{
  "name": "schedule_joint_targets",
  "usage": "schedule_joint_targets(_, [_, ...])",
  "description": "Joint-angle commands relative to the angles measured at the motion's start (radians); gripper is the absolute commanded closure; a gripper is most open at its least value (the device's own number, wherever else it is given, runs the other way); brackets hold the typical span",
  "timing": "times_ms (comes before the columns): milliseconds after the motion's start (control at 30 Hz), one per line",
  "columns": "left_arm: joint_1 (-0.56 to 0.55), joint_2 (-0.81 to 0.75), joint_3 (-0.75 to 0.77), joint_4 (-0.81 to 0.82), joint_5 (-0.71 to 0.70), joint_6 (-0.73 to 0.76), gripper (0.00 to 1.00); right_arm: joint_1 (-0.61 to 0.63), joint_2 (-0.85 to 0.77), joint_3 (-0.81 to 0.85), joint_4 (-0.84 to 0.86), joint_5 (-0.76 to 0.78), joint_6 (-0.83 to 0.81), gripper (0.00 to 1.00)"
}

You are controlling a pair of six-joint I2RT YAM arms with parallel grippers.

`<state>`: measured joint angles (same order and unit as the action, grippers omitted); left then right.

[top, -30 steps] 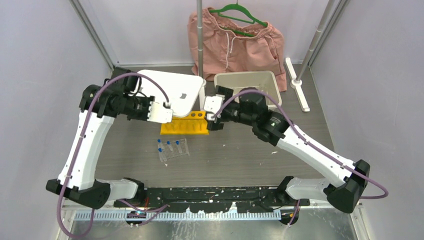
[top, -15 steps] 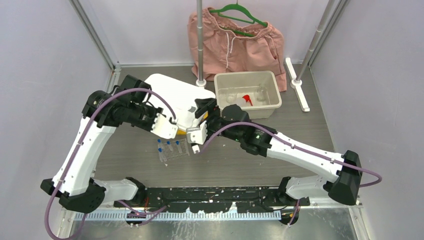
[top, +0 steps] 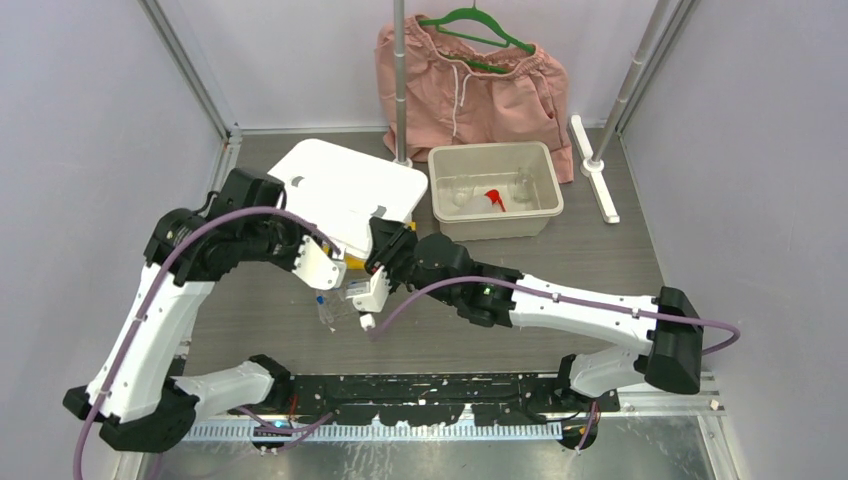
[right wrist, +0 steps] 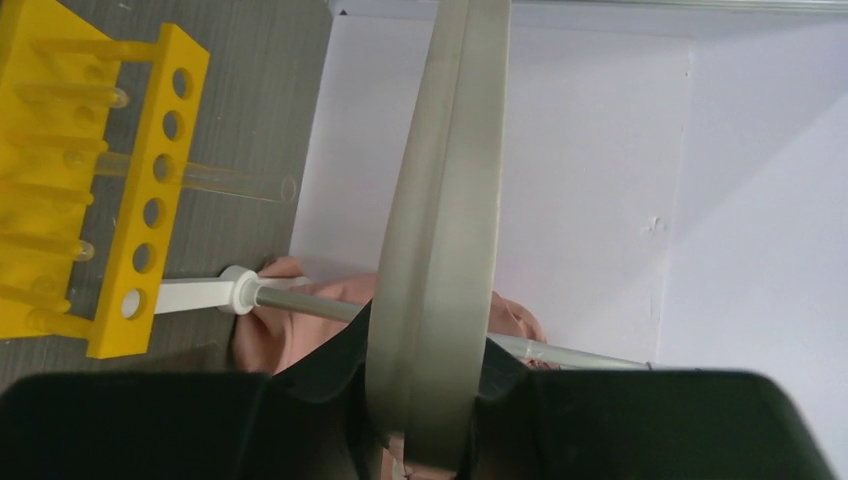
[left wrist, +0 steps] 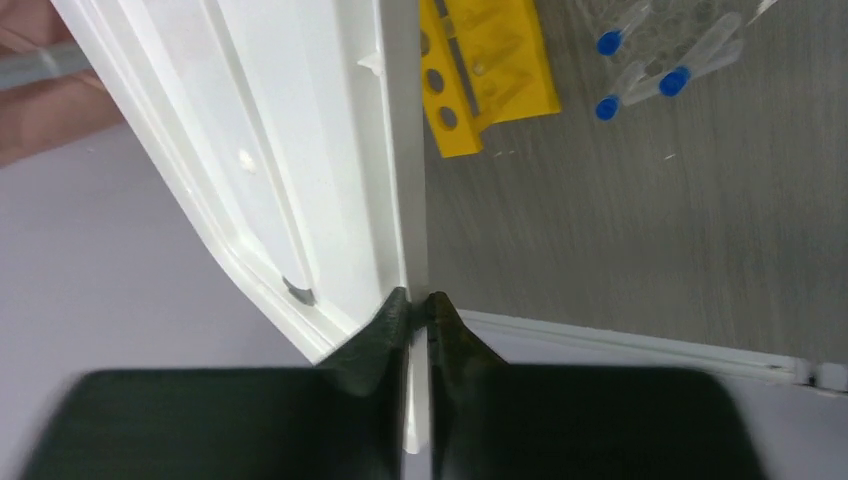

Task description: Organize the chemistry lab equipment

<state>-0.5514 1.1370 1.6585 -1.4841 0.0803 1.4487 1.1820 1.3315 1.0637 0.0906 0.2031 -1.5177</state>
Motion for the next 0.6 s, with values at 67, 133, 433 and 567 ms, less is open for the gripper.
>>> schedule_joint_targets(67, [-0.005,-0.163,-0.176,0.424,0.073,0.063,0.36,0.019,0.024,0.033,0.184,0.108,0.012,0.92])
schedule_joint_targets(133, [-0.005,-0.222,-0.263,0.625,0.111,0.052,0.17,0.017,0.025,0.059,0.187,0.136,0.086,0.92])
schedule_joint_targets(433, [-0.005,-0.248,-0.337,1.313,0.111,-0.313,0.0,-0.093,-0.033,0.192,-0.014,0.228,0.613,0.97])
schedule_joint_targets(567, [0.013,-0.141,-0.147,1.252,-0.039,-0.548,0.0,-0.227,-0.09,0.232,-0.154,0.189,0.934,0.97])
